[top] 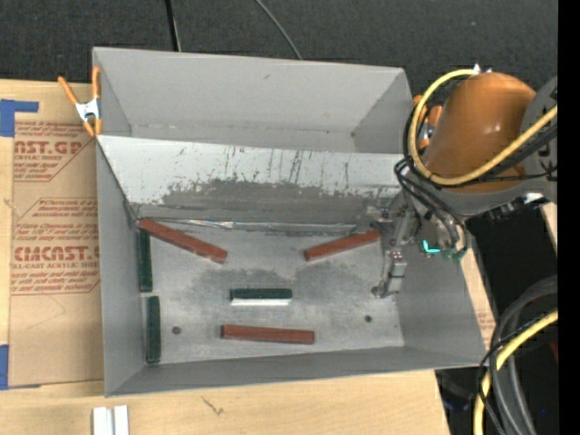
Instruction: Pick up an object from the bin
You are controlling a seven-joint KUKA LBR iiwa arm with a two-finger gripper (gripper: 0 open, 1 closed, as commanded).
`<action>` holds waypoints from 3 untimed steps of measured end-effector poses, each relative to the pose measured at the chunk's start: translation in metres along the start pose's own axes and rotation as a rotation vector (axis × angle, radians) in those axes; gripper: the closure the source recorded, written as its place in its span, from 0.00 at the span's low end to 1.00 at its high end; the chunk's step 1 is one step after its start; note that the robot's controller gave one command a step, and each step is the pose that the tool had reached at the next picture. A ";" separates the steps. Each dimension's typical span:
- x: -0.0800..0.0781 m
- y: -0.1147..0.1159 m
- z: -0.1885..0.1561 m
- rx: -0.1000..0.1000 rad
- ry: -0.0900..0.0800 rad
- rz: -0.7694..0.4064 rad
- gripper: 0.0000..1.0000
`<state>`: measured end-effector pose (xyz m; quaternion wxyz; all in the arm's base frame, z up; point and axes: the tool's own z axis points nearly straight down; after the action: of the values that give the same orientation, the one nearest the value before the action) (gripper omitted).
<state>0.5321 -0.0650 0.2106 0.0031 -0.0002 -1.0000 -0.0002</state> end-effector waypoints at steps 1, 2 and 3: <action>-0.002 0.000 -0.004 0.001 -0.008 -0.001 0.00; -0.031 -0.010 0.067 0.000 -0.013 0.089 0.00; -0.050 -0.019 0.074 0.000 -0.003 -0.050 0.00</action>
Offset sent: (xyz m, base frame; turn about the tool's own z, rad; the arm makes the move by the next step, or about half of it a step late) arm 0.0561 -0.0224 -0.1406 0.1792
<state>0.5814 -0.0841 0.1363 0.0014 0.0249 -0.9997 -0.0003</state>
